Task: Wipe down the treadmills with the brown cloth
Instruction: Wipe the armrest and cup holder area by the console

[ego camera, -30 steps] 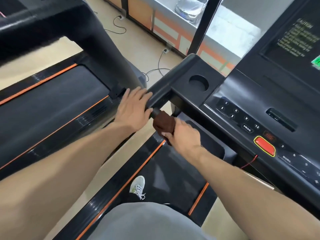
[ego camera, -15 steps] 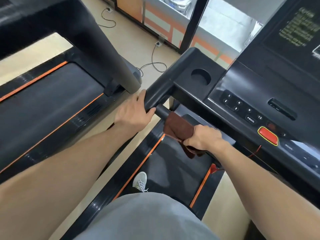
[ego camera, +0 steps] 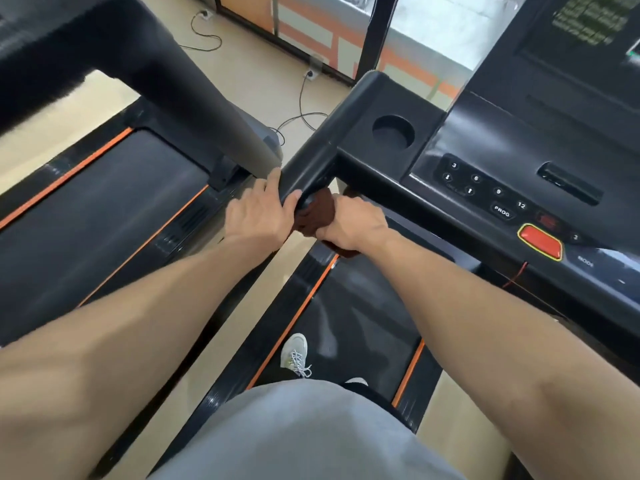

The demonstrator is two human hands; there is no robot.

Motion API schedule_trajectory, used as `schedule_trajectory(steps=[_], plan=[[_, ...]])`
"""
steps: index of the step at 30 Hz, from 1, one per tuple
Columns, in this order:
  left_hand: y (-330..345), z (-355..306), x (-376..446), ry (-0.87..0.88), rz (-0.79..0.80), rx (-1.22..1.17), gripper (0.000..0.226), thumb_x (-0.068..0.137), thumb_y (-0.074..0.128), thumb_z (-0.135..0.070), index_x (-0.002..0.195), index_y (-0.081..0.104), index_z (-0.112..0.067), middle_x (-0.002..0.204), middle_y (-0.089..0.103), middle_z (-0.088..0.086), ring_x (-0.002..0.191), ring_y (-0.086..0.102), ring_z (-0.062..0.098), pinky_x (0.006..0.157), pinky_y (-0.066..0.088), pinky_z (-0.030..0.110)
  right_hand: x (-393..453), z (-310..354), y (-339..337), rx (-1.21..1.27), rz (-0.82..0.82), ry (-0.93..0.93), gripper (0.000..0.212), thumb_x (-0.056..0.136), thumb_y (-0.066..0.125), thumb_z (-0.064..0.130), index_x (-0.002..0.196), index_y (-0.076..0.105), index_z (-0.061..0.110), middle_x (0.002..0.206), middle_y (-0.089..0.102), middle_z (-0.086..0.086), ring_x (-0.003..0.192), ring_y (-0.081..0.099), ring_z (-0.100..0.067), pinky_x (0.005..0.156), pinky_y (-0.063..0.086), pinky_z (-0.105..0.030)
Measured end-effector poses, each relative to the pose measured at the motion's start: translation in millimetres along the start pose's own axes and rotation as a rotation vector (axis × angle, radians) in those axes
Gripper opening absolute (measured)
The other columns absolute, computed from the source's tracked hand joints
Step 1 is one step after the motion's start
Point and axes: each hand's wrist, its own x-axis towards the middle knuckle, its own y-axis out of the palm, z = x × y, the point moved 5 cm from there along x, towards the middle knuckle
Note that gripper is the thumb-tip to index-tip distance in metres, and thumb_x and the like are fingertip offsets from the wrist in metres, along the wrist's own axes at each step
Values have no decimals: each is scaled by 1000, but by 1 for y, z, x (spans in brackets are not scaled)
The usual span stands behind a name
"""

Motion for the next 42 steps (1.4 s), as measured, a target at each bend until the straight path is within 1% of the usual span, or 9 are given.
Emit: schedule_trajectory(steps=[8,13,15,19,22,27,31,38,42], plan=[[-7,1,22,-105,-20,-138,57,101,32,-67,119,44,-14,107,62,10,85,58,28,79,44,46,-67,-133,24,-24,414,294,60,46,69,63,94,72,26,93,76,5,83,72,-19,82,60,-37],[-5,3,24,-127,-27,-173,49,102,31,-63,109,44,-16,104,61,9,88,59,32,79,43,45,-37,-66,9,67,129,72,56,75,73,55,125,60,33,117,71,1,105,66,-28,78,43,-33],[-4,4,25,-143,-43,-170,48,103,30,-62,108,45,-16,107,63,10,97,62,37,83,44,46,-16,-28,2,114,34,20,59,80,70,54,132,55,32,112,68,2,101,64,-26,79,40,-34],[-3,5,23,-122,-94,-234,43,105,33,-55,113,50,-17,108,62,6,102,60,32,87,45,47,9,15,-3,101,-63,6,52,80,66,50,121,50,22,89,61,3,81,61,-25,71,42,-35],[-13,-2,13,93,-301,-250,36,105,44,-38,128,54,-13,121,61,6,112,57,27,95,46,45,13,12,0,70,-54,20,55,76,69,50,121,51,24,89,61,5,81,60,-24,72,43,-35],[-14,-40,-5,383,-315,-303,35,99,50,-21,132,59,-13,141,57,3,143,37,18,122,22,38,2,-19,13,-36,23,125,25,79,67,35,100,61,25,88,70,3,79,66,-22,67,50,-31],[7,-115,-14,481,-179,-487,36,100,44,-30,127,63,-14,134,60,3,132,50,20,115,27,27,-66,-84,25,-173,-124,168,26,85,60,26,110,58,18,97,72,-2,84,69,-32,64,38,-33],[41,-183,-18,586,-130,-359,23,100,50,-28,105,68,-15,86,70,-1,87,64,28,88,46,42,-164,-196,31,-210,-108,327,30,81,64,41,96,42,26,96,69,4,93,69,-27,68,35,-33],[52,-149,3,377,19,-53,36,104,38,-43,108,67,-21,85,72,1,97,63,27,104,38,44,-158,-196,32,-278,-81,358,29,81,64,37,105,54,25,96,71,3,91,72,-28,67,40,-34]])
